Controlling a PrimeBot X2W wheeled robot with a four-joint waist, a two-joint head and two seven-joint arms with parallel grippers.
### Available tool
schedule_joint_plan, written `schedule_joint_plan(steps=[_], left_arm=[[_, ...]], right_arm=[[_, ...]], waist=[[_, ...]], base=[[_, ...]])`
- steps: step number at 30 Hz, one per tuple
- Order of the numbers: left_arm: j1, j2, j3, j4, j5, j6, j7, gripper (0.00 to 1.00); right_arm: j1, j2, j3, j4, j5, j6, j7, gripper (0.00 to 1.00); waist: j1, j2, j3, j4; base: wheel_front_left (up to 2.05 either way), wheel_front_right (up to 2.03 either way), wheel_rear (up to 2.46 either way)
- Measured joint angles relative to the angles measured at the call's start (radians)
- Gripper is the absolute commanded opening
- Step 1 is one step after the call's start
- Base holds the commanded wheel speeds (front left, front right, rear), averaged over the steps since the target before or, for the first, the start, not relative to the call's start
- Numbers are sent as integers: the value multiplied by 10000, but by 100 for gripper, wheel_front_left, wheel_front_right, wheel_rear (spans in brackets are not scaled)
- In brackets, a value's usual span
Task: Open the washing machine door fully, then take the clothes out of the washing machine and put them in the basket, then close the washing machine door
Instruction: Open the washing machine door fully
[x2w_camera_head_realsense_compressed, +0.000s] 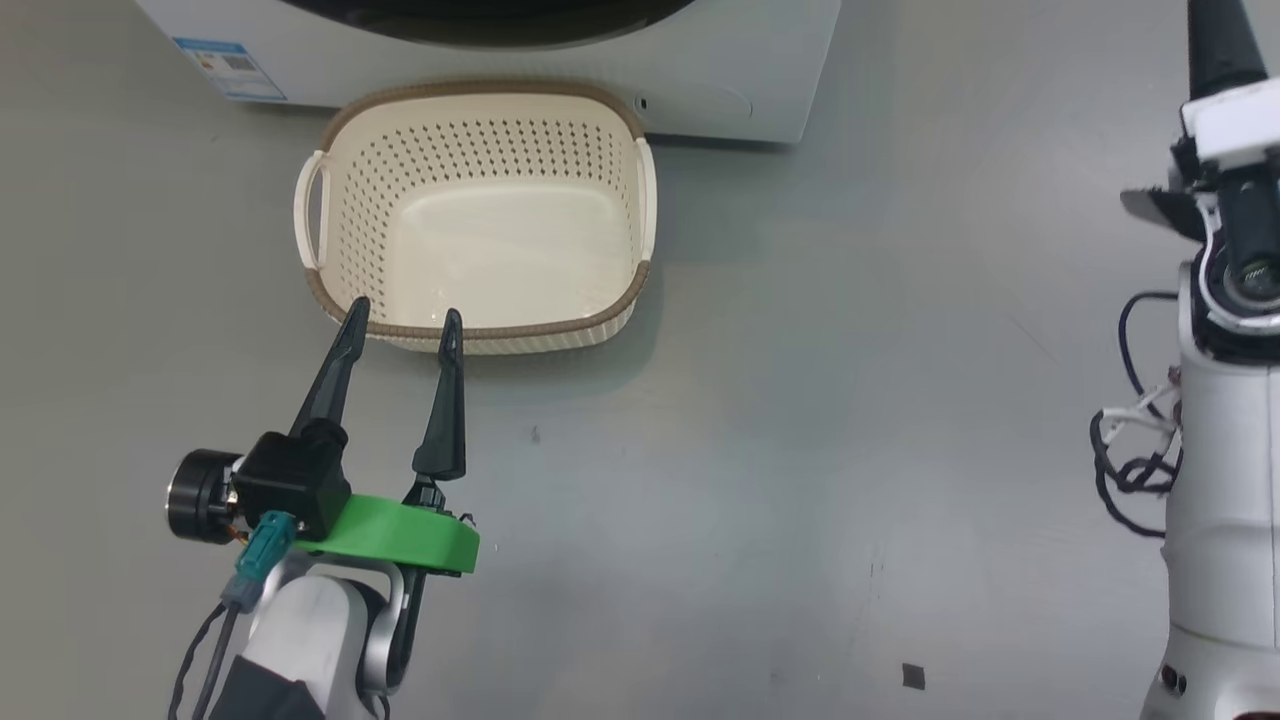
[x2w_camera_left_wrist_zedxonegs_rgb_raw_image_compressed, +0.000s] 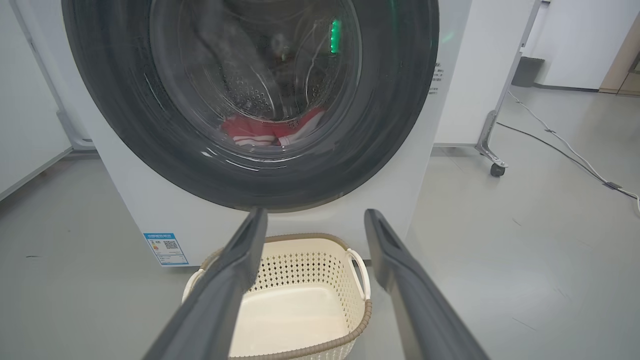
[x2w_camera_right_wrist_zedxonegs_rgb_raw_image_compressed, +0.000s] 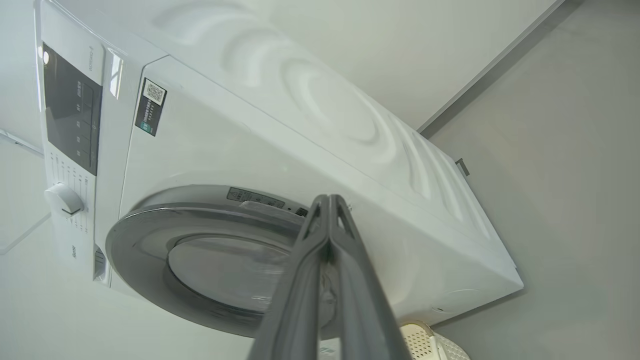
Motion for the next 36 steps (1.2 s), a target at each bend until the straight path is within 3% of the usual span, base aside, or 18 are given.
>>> schedule_joint_plan(steps=[5,18,36], left_arm=[[-401,-6,-159,-69,-94,-6,0,100],[-1213,-38,-516,-82,-447,-10,0,100],[-1612,-79,-796,12,-692,2,0,100]], right_arm=[[-1235,-29,111,-38,33,-362,731,0],[-3670,-186,88,805,594,-802,1921,0],[-6242,-180,102,2708,1216,-903,2759,0]], waist=[[0,0,704,208],[1,0,2173,820],[0,0,3029,1561]], base=[[0,0,0],[0,0,0],[0,0,0]])
